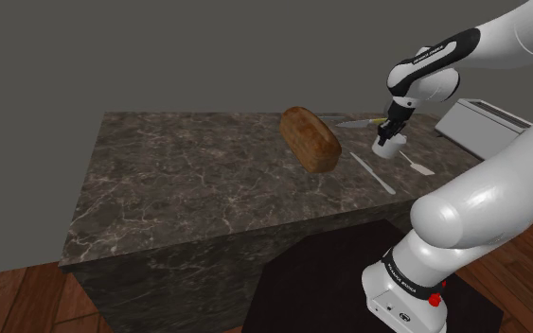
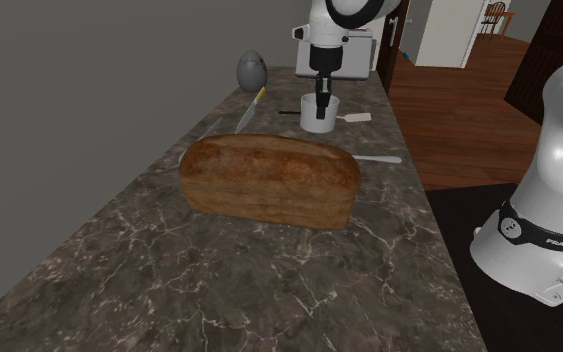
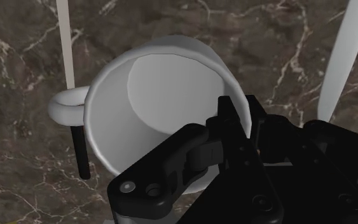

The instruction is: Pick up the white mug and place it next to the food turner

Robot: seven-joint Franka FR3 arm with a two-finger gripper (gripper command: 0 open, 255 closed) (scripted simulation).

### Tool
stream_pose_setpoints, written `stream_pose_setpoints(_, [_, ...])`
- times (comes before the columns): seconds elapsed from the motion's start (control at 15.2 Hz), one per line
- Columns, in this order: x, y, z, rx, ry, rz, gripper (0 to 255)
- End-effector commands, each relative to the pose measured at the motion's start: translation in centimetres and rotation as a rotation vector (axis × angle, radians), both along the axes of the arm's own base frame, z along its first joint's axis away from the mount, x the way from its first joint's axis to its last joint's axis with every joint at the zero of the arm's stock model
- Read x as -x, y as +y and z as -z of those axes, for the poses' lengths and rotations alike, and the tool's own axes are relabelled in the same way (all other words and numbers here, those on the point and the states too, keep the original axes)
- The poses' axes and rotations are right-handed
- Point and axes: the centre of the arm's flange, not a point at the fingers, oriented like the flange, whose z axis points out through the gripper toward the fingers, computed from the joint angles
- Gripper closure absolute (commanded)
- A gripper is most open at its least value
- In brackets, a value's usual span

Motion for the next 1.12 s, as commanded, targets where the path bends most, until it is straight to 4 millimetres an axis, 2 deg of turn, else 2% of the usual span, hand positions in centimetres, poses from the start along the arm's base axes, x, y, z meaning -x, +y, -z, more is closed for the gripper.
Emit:
stream_pose_setpoints(0.0, [0.0, 0.0, 0.0, 0.000, 0.000, 0.000, 255])
stream_pose_setpoints(0.13, [0.0, 0.0, 0.0, 0.000, 0.000, 0.000, 255])
stream_pose_setpoints(0.2, [0.0, 0.0, 0.0, 0.000, 0.000, 0.000, 0])
stream_pose_setpoints(0.53, [0.0, 0.0, 0.0, 0.000, 0.000, 0.000, 0])
stream_pose_setpoints(0.79, [0.0, 0.2, -5.0, 0.000, 0.000, 0.000, 0])
stream_pose_setpoints(1.06, [0.0, 0.2, -5.0, 0.000, 0.000, 0.000, 0])
